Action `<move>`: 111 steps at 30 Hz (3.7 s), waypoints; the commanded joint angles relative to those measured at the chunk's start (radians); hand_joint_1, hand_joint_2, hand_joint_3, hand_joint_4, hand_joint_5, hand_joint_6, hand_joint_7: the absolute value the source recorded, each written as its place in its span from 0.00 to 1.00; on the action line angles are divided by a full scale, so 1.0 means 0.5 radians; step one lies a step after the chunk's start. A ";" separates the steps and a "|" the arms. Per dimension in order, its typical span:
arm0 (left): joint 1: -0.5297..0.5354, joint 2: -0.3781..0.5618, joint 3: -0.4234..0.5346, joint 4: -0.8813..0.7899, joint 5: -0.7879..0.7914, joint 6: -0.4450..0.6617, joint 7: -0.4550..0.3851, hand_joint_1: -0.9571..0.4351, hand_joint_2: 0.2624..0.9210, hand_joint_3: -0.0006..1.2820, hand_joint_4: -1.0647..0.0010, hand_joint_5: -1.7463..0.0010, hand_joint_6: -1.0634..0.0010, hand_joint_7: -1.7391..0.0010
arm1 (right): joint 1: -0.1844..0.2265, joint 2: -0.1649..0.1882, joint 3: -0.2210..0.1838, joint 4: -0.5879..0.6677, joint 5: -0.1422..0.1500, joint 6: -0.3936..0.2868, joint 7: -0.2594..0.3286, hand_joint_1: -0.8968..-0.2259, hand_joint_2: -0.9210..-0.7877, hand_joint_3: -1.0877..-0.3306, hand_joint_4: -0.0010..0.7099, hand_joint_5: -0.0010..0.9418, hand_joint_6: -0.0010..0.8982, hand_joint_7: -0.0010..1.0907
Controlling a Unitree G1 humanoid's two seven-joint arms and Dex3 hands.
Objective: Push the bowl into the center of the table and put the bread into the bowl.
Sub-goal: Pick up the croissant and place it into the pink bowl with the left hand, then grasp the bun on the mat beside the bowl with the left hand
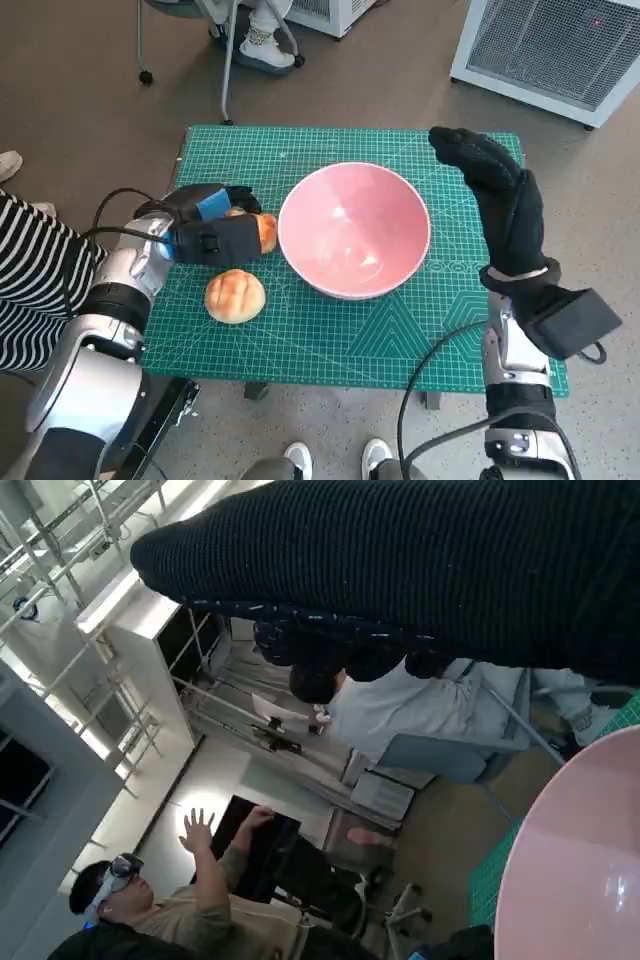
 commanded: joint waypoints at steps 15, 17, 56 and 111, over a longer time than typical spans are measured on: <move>-0.128 0.248 0.321 -0.182 -0.251 -0.342 0.030 0.69 1.00 0.07 0.36 0.33 0.47 0.30 | 0.061 0.013 0.007 0.017 0.080 0.044 0.043 0.19 0.00 0.47 0.25 0.00 0.00 0.55; -0.131 0.270 0.356 -0.224 -0.277 -0.379 0.032 0.69 1.00 0.07 0.36 0.33 0.46 0.31 | 0.061 0.012 0.007 0.019 0.085 0.045 0.046 0.19 0.00 0.47 0.25 0.00 0.00 0.55; -0.007 -0.162 0.371 -1.344 -0.463 -0.349 -0.291 0.69 1.00 0.08 0.40 0.32 0.44 0.29 | 0.095 0.009 -0.001 -0.013 0.109 0.073 0.067 0.22 0.00 0.46 0.25 0.00 0.00 0.54; 0.764 0.494 0.827 -2.359 -0.873 -0.066 -1.148 0.56 0.79 0.02 0.91 0.99 0.79 0.97 | 0.153 0.039 -0.022 -0.066 0.094 0.060 0.001 0.22 0.00 0.48 0.29 0.01 0.03 0.55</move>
